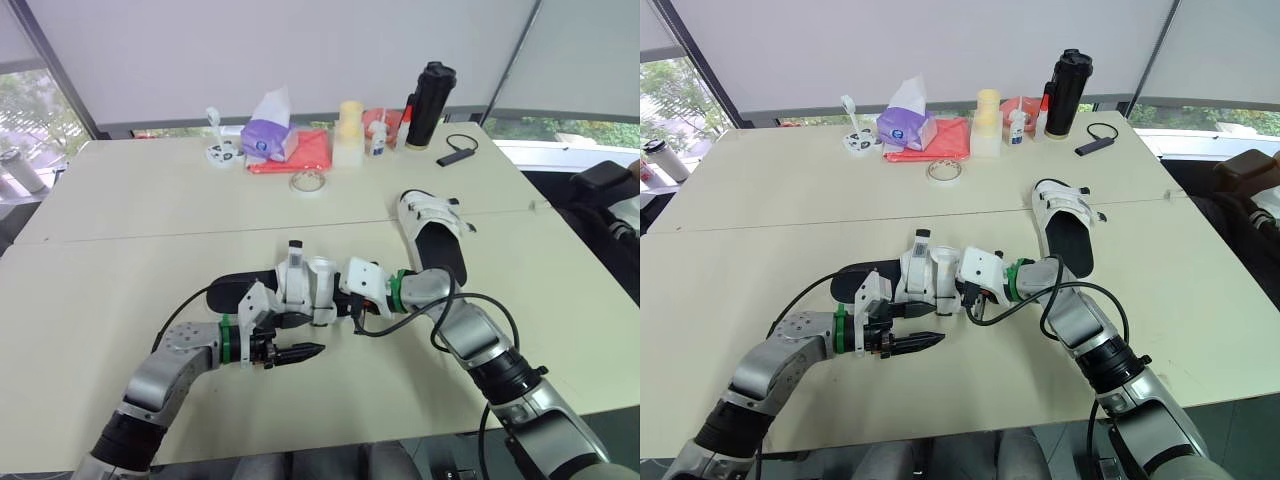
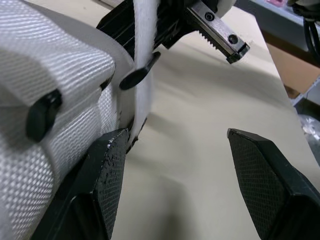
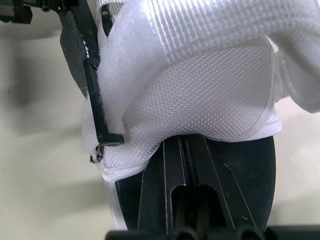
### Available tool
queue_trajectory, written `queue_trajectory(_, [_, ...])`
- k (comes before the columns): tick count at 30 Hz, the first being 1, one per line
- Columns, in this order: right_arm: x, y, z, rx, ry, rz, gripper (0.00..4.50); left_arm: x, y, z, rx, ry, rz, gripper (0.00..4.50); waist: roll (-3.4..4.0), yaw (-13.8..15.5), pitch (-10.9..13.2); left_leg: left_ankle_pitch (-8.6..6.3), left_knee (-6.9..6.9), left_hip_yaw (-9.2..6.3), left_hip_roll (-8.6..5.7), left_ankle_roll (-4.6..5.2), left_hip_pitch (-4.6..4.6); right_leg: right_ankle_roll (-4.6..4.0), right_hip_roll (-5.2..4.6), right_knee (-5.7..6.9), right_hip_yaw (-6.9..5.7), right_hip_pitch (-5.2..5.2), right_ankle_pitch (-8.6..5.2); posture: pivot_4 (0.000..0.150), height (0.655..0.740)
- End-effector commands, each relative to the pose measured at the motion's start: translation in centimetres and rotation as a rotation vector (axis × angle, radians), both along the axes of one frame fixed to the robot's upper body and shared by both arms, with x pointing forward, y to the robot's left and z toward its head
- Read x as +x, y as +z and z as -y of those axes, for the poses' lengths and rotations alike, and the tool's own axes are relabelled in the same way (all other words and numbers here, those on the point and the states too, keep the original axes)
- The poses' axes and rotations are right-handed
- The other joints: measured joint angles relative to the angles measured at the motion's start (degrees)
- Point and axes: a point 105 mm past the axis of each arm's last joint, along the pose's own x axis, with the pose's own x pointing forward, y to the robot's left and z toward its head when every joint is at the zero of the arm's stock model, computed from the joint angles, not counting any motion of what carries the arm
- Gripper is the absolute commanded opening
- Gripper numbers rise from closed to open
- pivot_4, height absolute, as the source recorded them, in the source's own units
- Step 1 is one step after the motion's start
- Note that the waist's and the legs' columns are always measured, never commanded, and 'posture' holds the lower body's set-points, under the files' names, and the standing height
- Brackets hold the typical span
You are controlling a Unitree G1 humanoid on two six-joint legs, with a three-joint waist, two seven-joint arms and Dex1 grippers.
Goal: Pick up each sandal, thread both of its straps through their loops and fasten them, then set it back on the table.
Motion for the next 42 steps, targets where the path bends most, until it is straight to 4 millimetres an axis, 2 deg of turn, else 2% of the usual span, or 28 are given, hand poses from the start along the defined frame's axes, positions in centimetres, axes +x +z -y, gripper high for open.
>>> queue_trajectory(1, [-0.7, -2.9, 0.6, -0.072, -0.008, -0.095, 0.0, 0.6, 1.8, 0.4, -0.036, 0.004, 0.065, 3.27, 0.0, 0.0, 0.0, 0.0, 0.0, 0.0, 0.0, 0.0, 0.0, 0.0, 0.0, 0.0, 0.0, 0.0, 0.0, 0.15, 0.74])
queue_trajectory(19, [-0.7, -2.9, 0.5, -0.07, -0.013, -0.094, 0.0, 0.5, 1.0, 2.1, -0.016, -0.052, 0.043, 3.27, 0.0, 0.0, 0.0, -0.04, 0.01, 0.0, -0.02, -0.06, 0.0, 0.0, 0.0, 0.0, -0.01, 0.02, 0.0, 0.15, 0.74])
queue_trajectory(22, [-0.8, -2.9, 0.6, -0.068, -0.016, -0.095, 0.0, 0.4, 0.7, 2.2, -0.011, -0.055, 0.034, 2.4, 0.0, 0.0, 0.0, -0.04, 0.01, 0.0, -0.02, -0.06, 0.0, 0.0, 0.0, -0.01, -0.02, 0.02, 0.0, 0.15, 0.74])
queue_trajectory(26, [-0.8, -3.0, 0.6, -0.069, -0.02, -0.095, 0.0, 0.3, 0.6, 2.1, -0.006, -0.056, 0.024, 0.34, 0.0, -0.03, 0.0, -0.02, 0.01, 0.0, -0.02, -0.03, 0.0, 0.0, 0.0, -0.01, -0.01, 0.01, 0.0, 0.15, 0.74])
queue_trajectory(27, [-0.7, -3.0, 0.6, -0.069, -0.02, -0.094, 0.0, 0.3, 0.5, 2.0, -0.003, -0.057, 0.021, 0.06, 0.0, -0.02, 0.0, -0.01, 0.01, 0.0, -0.02, -0.02, 0.0, 0.0, 0.0, -0.01, -0.01, 0.01, 0.0, 0.15, 0.74])
queue_trajectory(32, [-0.7, -3.0, 0.6, -0.068, -0.02, -0.094, 0.0, -0.1, 0.4, 1.9, 0.007, -0.078, 0.005, 0.06, 0.0, -0.03, 0.0, -0.02, 0.01, 0.0, -0.02, -0.03, 0.0, 0.0, 0.0, -0.01, -0.01, 0.01, 0.0, 0.15, 0.74])
queue_trajectory(37, [-0.7, -3.0, 0.7, -0.072, -0.019, -0.092, 0.0, -4.6, 1.2, 0.5, 0.039, -0.281, -0.158, 0.06, 0.03, -0.34, 0.01, -0.03, -0.04, 0.01, 0.01, -0.04, -0.05, 0.0, 0.02, -0.02, 0.0, -0.07, -0.01, 0.15, 0.74])
queue_trajectory(42, [-0.8, -3.1, 0.7, -0.074, -0.016, -0.095, 0.0, -6.1, 3.2, -0.1, 0.027, -0.351, -0.187, 0.06, 0.01, -0.47, 0.01, -0.06, -0.07, -0.01, 0.04, -0.09, -0.05, -0.01, -0.01, -0.11, 0.0, -0.05, -0.02, 0.15, 0.74])
